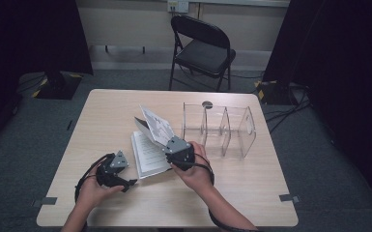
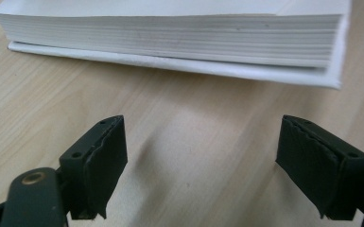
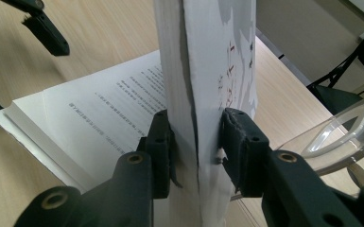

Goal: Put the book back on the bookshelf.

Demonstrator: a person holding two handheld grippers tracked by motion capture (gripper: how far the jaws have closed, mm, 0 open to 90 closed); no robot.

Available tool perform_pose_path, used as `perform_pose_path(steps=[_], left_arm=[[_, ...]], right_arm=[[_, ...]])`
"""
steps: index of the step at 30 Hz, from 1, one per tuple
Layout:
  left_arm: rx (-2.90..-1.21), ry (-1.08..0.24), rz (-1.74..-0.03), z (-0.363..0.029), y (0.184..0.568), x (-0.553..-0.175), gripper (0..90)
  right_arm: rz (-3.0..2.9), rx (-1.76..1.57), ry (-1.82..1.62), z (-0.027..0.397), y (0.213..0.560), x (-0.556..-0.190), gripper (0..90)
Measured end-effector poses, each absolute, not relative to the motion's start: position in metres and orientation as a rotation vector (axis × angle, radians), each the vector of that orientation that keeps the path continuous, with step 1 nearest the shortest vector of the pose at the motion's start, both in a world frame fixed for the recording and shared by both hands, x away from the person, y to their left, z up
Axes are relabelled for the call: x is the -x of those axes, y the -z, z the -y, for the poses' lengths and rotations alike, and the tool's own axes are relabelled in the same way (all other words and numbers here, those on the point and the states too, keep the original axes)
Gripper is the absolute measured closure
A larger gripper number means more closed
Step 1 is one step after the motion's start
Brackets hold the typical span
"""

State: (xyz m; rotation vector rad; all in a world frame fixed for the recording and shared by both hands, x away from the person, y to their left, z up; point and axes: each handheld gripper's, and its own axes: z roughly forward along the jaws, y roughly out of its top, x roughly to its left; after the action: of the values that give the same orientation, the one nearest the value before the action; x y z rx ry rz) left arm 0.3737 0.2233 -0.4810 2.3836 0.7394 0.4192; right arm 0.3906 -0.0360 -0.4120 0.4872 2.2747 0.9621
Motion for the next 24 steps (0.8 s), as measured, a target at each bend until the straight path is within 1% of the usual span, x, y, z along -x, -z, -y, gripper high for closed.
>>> perform_pose_path(steps=[1,5,9,13,14,17,19,20,21,23,24], left_arm=[[-2.363,-0.422,-0.761,-0.221,0.483,-0.375,16.6],[-2.379,-0.429,-0.752,-0.218,0.484,-0.378,16.7],[-2.329,-0.433,-0.779,-0.216,0.489,-0.384,16.1],[-2.333,-0.469,-0.783,-0.216,0.489,-0.388,16.2],[-2.322,-0.5,-0.795,-0.215,0.489,-0.39,16.1],[-2.311,-0.533,-0.808,-0.212,0.489,-0.392,16.7],[-2.273,-0.514,-0.805,-0.209,0.488,-0.393,16.9],[-2.301,-0.526,-0.77,-0.209,0.485,-0.393,18.1],[-2.275,-0.55,-0.767,-0.206,0.485,-0.392,18.4],[-2.291,-0.559,-0.751,-0.205,0.483,-0.391,17.8],[-2.285,-0.586,-0.741,-0.203,0.482,-0.39,17.3]], right_arm=[[-2.277,-0.5,-0.965,0.035,0.41,-0.391,64.7],[-2.287,-0.52,-0.963,0.034,0.403,-0.392,65.1],[-2.302,-0.521,-0.952,0.033,0.398,-0.392,65.3],[-2.319,-0.525,-0.945,0.031,0.393,-0.391,65.1],[-2.323,-0.527,-0.945,0.031,0.393,-0.391,65.1],[-2.329,-0.548,-0.954,0.032,0.391,-0.39,65.1],[-2.337,-0.547,-0.956,0.033,0.389,-0.389,65.0],[-2.341,-0.537,-0.952,0.033,0.389,-0.389,65.0],[-2.344,-0.533,-0.95,0.033,0.388,-0.389,64.9],[-2.346,-0.542,-0.95,0.033,0.387,-0.389,64.9],[-2.353,-0.543,-0.944,0.034,0.386,-0.39,64.8]])
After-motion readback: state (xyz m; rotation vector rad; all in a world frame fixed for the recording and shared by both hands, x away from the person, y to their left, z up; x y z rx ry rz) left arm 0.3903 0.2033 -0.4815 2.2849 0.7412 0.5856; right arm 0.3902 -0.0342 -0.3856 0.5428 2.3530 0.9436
